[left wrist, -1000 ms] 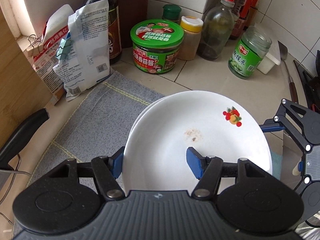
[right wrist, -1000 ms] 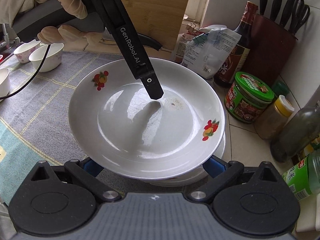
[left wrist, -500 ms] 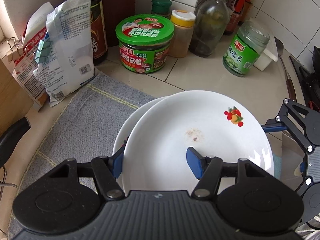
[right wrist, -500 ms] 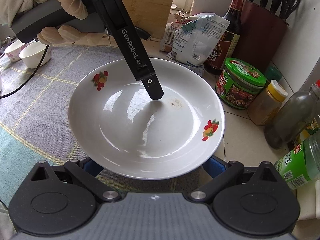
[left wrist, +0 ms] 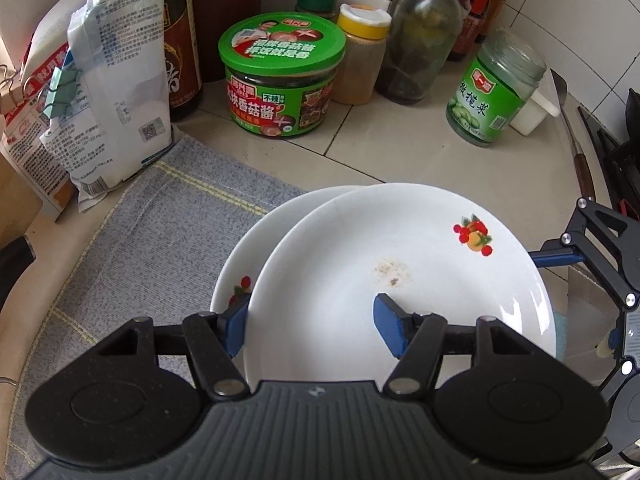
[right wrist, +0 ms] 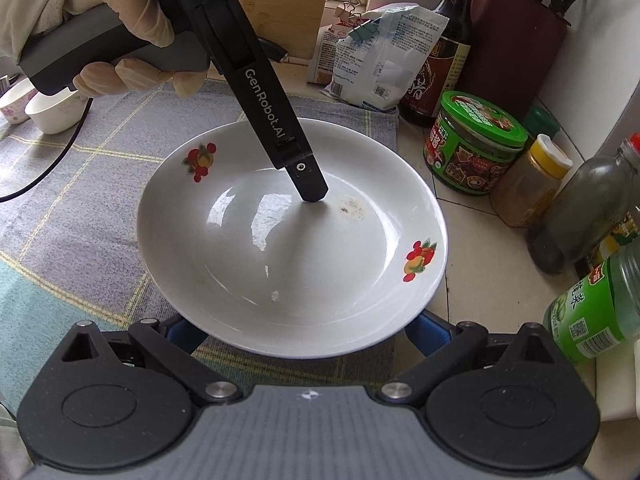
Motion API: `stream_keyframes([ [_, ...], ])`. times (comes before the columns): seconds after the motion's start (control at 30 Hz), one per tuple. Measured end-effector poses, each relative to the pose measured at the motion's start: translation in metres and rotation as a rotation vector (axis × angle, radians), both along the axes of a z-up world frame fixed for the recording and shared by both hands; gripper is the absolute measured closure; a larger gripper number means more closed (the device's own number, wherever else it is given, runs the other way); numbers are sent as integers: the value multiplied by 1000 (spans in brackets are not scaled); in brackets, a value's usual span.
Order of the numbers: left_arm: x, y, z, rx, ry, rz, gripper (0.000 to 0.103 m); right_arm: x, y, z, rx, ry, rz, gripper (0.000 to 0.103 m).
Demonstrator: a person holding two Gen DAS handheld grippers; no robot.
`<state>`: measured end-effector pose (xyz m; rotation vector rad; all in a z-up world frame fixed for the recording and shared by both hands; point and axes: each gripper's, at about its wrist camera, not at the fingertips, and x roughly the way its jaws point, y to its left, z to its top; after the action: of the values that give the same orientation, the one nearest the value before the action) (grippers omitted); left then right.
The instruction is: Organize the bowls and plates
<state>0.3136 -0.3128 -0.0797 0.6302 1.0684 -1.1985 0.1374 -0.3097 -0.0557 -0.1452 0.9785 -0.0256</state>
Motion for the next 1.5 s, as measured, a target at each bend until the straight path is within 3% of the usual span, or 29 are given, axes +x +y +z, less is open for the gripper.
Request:
stream_keyframes([
  [0.17,1,-2,0,0,-3,-1,39,1,0,2,3,4,-7,0],
  [0.43,1,-1,0,3,15,3,25,0,1,3,-1,4,-4,0],
  [0.8,-6,0,13,2,-85,-11,18,-3,3,5,5,-22,7,0],
  [0.9,-5,2,14,-18,-2,-11,18,-3,4,6,9,-28,8,0],
  [1.1,-29,13,36,-94,-219,-37,14,-6,3,7,12,-48,-14,0],
  [1.23,-42,27,57,-167,-277,-26,9,-8,1,7,50,-61,-37,0],
  [1.5,-65,62,84,-233,-338,67,7,-5,10,12,29,-90,-18,0],
])
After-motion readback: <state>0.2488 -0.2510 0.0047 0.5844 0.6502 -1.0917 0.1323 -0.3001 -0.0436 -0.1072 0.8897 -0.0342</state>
